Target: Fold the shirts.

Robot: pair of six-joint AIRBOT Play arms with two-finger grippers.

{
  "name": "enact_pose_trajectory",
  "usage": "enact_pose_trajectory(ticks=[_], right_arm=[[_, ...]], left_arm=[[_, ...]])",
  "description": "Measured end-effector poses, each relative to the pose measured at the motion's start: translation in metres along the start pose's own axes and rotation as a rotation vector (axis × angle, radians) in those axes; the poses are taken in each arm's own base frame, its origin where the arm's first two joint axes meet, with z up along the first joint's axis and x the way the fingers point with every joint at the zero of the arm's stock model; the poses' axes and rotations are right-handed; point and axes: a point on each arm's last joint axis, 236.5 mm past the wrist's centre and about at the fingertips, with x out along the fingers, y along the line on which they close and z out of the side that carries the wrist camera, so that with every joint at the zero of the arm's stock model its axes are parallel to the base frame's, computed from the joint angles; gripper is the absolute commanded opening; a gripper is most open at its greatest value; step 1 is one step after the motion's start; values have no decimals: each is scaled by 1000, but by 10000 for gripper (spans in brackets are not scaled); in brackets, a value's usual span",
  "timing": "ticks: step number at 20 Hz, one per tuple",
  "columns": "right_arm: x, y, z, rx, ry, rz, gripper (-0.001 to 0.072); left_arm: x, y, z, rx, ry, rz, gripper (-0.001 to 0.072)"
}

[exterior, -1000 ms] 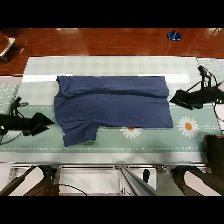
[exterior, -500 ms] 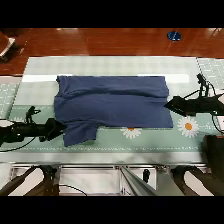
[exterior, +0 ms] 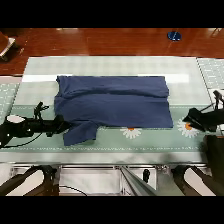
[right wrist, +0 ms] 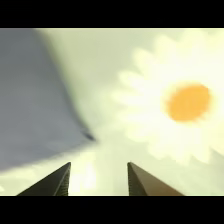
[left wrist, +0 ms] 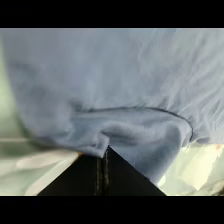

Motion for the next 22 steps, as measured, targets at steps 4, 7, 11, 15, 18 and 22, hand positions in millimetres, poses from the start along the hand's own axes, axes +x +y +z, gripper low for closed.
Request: enact_pose_trajectory(ticks=[4, 7, 11, 15, 18, 22], right_arm=[[20, -8, -39, 21, 130, 31, 412], [35, -1, -48, 18, 163, 61, 411], [53, 18, -38, 63, 160, 148, 406], [64, 39, -24, 58, 164, 196, 403], [72, 57, -9, 0, 141, 195, 79], [66, 84, 5, -101, 121, 205, 30]], left_arm=[[-1, -2, 5, 7, -15, 0, 18], [-1, -3, 5, 7, -16, -1, 18], [-1, -3, 6, 6, -17, -3, 18], [-1, -4, 6, 6, -16, -4, 18], [-1, -4, 5, 5, -15, -4, 18], [-2, -5, 6, 16, -8, -4, 18]])
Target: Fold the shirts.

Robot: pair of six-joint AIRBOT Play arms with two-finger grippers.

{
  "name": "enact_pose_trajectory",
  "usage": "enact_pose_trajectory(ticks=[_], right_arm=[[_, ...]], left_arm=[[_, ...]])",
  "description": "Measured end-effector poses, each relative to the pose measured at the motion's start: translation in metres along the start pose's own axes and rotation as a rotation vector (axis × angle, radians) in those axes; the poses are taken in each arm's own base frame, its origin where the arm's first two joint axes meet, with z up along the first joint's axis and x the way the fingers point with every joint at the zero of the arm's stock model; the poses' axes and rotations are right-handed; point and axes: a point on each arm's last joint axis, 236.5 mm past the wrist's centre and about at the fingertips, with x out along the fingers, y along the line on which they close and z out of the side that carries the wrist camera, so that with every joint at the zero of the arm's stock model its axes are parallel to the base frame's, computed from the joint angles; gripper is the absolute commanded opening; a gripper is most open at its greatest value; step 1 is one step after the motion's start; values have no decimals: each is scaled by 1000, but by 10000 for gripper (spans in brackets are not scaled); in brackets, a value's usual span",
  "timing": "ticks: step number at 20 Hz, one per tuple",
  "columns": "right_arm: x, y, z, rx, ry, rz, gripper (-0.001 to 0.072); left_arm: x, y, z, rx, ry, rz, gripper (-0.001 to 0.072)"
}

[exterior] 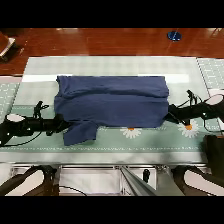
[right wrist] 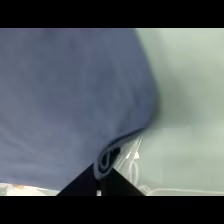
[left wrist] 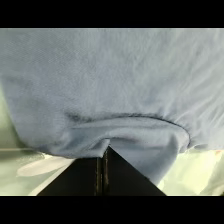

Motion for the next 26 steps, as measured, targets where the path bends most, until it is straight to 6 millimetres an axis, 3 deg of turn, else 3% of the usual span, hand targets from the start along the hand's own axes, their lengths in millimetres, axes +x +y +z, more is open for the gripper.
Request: enact_pose_trajectory(ticks=[2, 5, 10, 13, 16, 20, 24, 25, 26], right_arm=[[-11, 14, 8, -65, -3, 7, 30], [-37, 33, 21, -163, -23, 1, 30], [-66, 51, 49, -240, -68, -21, 30], [-72, 58, 78, -235, -117, -23, 30], [-70, 68, 112, -209, -165, 2, 30], [-57, 84, 159, -172, -203, 74, 30], [-35, 90, 196, -128, -219, 133, 54], [-31, 91, 205, -113, -235, 148, 213], [-26, 91, 212, -96, -245, 158, 422]], left_arm=[[-7, -6, 10, 38, -15, 0, 18], [-27, -35, 33, 113, -45, -48, 17], [-70, -87, 100, 207, -195, -85, 17], [-81, -117, 142, 248, -249, -101, 17], [-75, -136, 185, 243, -261, -114, 17], [-51, -143, 233, 205, -238, -122, 17], [-19, -143, 258, 207, -199, -113, 25], [-11, -142, 259, 205, -186, -110, 163], [-4, -140, 261, 204, -175, -108, 518]])
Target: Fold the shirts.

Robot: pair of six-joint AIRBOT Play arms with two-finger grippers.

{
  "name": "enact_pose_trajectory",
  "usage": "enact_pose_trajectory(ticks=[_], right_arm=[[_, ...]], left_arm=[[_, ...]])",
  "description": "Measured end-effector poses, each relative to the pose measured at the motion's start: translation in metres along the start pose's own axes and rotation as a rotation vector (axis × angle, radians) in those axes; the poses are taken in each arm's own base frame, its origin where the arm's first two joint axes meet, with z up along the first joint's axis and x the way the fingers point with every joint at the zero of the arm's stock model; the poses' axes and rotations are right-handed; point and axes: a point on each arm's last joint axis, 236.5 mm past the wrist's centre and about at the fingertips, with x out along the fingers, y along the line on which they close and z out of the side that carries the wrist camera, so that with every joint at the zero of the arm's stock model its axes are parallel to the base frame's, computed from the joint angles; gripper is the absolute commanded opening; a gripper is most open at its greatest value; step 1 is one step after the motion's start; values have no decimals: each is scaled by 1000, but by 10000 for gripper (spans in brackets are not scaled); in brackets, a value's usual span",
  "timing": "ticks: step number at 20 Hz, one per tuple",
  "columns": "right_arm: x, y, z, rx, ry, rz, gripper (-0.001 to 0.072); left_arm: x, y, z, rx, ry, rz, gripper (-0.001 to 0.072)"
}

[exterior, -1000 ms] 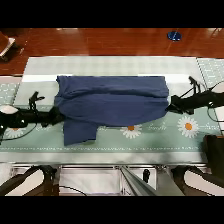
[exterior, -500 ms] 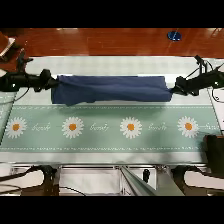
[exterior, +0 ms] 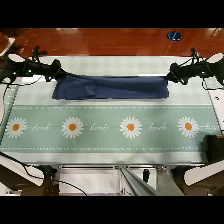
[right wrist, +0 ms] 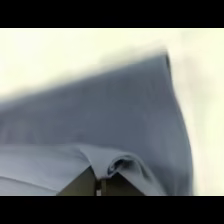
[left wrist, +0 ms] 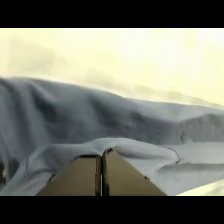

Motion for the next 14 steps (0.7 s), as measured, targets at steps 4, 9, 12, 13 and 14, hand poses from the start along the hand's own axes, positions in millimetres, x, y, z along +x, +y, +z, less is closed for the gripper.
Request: enact_pose_trajectory(ticks=[4, 9, 12, 13, 14], right_arm=[[0, -8, 20, 29, -53, 9, 412], [-53, -55, 29, 43, -81, -87, 412], [-57, -79, 16, 94, -49, -121, 412], [-51, -84, 9, 108, -31, -123, 412], [-44, -86, 3, 120, -11, -120, 412]], left_arm=[[3, 10, -3, 11, 51, 16, 507], [-71, 49, -6, 93, 78, 219, 507], [-110, 41, -10, 132, -55, 284, 506], [-118, 34, -14, 149, -109, 290, 506], [-123, 25, -20, 171, -162, 295, 507]])
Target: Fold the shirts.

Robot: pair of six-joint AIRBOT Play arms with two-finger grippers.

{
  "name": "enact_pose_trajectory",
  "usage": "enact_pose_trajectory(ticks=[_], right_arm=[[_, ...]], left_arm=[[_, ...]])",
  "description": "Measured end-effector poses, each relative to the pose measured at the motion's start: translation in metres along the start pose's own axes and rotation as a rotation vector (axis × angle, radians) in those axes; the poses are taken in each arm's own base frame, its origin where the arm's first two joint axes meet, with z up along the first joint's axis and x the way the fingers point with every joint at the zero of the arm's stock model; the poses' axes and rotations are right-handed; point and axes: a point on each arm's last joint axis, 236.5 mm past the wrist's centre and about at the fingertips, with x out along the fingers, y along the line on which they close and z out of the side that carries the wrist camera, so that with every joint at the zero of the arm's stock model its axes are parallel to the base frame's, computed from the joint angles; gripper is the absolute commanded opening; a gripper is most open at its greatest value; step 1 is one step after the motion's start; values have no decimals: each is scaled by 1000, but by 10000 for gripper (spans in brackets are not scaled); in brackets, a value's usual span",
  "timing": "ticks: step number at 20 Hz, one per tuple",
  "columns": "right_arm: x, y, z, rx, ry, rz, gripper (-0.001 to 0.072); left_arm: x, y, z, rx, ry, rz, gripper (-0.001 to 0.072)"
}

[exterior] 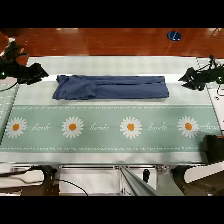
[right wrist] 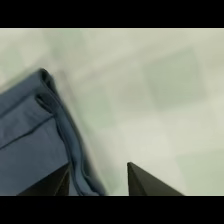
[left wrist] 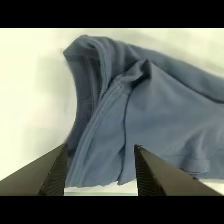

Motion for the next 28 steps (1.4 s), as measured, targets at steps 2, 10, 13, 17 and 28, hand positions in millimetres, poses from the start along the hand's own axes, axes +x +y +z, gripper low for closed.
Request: enact_pose_trajectory(ticks=[2, 10, 13, 17, 28], right_arm=[[19, 3, -12, 15, 47, 24, 412], [76, 46, -51, -6, 183, 152, 25], [73, 61, -51, -83, 179, 155, 30], [21, 80, -53, -222, 141, 118, 30], [-161, 95, -192, -443, -94, 7, 30]], left_arm=[[-11, -18, -15, 33, -64, -4, 507], [-11, -106, -68, 222, -95, -101, 490], [-8, -127, -77, 257, -95, -132, 18], [-7, -150, -89, 266, -80, -184, 18], [55, -256, -183, 416, 156, -317, 17]])
